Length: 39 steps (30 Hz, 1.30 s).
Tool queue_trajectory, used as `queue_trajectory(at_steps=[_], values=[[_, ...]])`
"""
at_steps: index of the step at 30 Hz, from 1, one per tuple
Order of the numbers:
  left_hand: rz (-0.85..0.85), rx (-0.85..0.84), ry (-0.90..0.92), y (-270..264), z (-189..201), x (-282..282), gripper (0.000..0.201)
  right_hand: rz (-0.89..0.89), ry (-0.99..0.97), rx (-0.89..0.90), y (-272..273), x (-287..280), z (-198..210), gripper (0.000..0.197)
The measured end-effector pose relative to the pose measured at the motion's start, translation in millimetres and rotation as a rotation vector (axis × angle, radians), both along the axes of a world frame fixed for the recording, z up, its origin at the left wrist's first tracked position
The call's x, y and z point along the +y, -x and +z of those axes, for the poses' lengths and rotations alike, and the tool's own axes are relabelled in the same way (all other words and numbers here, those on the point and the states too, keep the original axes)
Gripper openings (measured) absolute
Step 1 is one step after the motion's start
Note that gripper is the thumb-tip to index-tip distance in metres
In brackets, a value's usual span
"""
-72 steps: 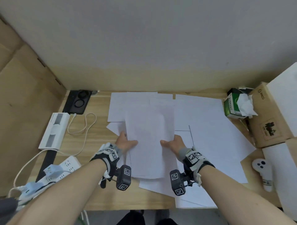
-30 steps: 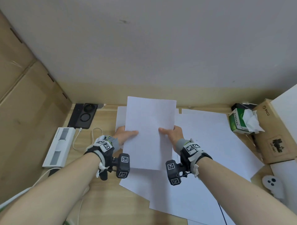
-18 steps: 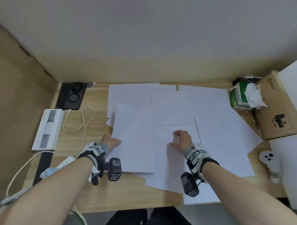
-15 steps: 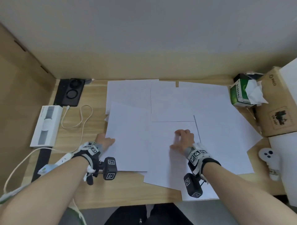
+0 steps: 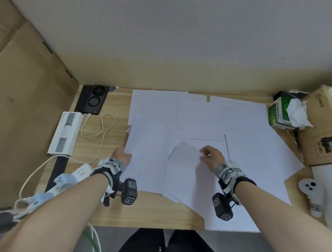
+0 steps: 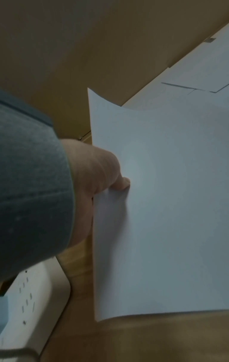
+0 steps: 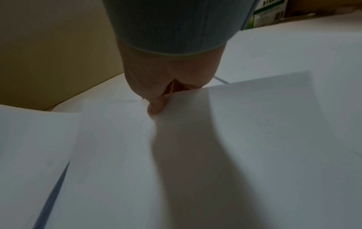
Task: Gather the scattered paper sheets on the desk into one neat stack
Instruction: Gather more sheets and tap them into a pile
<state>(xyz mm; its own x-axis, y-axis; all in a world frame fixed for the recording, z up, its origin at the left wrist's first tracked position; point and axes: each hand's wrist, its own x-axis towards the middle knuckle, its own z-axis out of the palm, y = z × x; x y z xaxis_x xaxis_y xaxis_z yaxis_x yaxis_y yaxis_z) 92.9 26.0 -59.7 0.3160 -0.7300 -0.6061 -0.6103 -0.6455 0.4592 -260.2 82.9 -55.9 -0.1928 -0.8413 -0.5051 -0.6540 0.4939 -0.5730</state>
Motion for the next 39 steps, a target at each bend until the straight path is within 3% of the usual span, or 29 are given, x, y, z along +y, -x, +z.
queue_trajectory(at_steps=[2,6,9,13,16,23,28,31,32,34,39], values=[[-0.041,-0.013,-0.019,-2.8,3.6,-4.4,0.011,-0.015,0.082,0.002,3.7,-9.5,4.0,0.014],[-0.066,-0.011,-0.008,-10.1,2.9,-15.3,0.009,-0.217,0.300,-0.058,-2.2,-29.7,13.2,0.009],[-0.096,-0.061,-0.030,-14.3,4.1,-18.5,0.003,-0.388,0.355,-0.049,-7.4,-38.6,17.8,0.011],[-0.157,-0.104,-0.056,-19.6,4.5,-22.4,0.012,-0.675,0.401,-0.006,-9.8,-42.3,24.4,0.013],[-0.164,-0.093,-0.085,-19.3,7.9,-25.1,0.031,-0.769,0.400,-0.023,-17.9,-46.8,21.6,0.018],[-0.031,0.083,-0.158,-11.6,17.2,-31.9,0.048,-0.663,0.339,-0.141,-80.3,-59.2,8.6,0.007],[0.255,0.342,-0.162,-2.2,21.3,-33.2,0.030,-0.553,0.196,-0.183,-121.0,-60.8,-12.3,0.008],[0.217,0.432,-0.125,-6.4,15.8,-31.4,0.057,-0.474,0.138,-0.173,-137.5,-63.9,-21.3,0.007],[0.216,0.442,-0.133,-6.3,19.8,-30.7,0.056,-0.452,0.116,-0.155,-141.8,-65.1,-23.5,0.007],[0.149,0.438,-0.134,-2.3,26.5,-27.6,0.036,-0.405,0.086,-0.124,-145.4,-65.8,-26.3,0.008],[0.012,0.492,-0.006,3.9,27.9,-38.5,0.034,-0.420,0.024,-0.127,-126.1,-63.9,-23.0,0.015]])
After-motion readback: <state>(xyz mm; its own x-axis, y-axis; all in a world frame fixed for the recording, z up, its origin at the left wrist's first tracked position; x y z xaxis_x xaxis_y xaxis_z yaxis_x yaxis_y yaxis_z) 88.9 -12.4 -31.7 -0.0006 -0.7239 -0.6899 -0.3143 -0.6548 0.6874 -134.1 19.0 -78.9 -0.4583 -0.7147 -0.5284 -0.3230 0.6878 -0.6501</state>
